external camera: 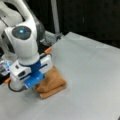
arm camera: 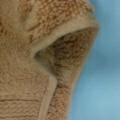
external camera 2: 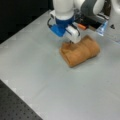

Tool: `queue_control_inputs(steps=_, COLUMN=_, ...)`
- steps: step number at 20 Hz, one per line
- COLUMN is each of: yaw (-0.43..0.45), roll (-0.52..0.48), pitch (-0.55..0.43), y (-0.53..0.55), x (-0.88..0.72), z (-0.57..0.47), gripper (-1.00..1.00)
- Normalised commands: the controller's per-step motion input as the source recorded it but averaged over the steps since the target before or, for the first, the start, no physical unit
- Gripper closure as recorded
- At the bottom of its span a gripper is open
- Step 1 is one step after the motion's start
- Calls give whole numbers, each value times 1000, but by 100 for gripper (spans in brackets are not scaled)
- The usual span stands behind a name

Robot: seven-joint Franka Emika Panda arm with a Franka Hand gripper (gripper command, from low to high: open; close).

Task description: Folding a towel twice

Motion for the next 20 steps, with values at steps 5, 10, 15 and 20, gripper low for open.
queue_control_inputs(steps=5, yaw=-99, roll=65, pitch=61, y=495, x=248, z=283, gripper=-100)
queue_control_inputs(steps=10, yaw=-126, roll=238, pitch=-40, y=509, x=310, z=242, gripper=-100)
queue_control_inputs(steps=15, yaw=11, roll=216, pitch=-187, y=389, x=298, z=144, gripper=-100)
queue_control_inputs(steps=20, yaw=98, roll=-30, pitch=12, y=367, x=317, z=158, gripper=-100)
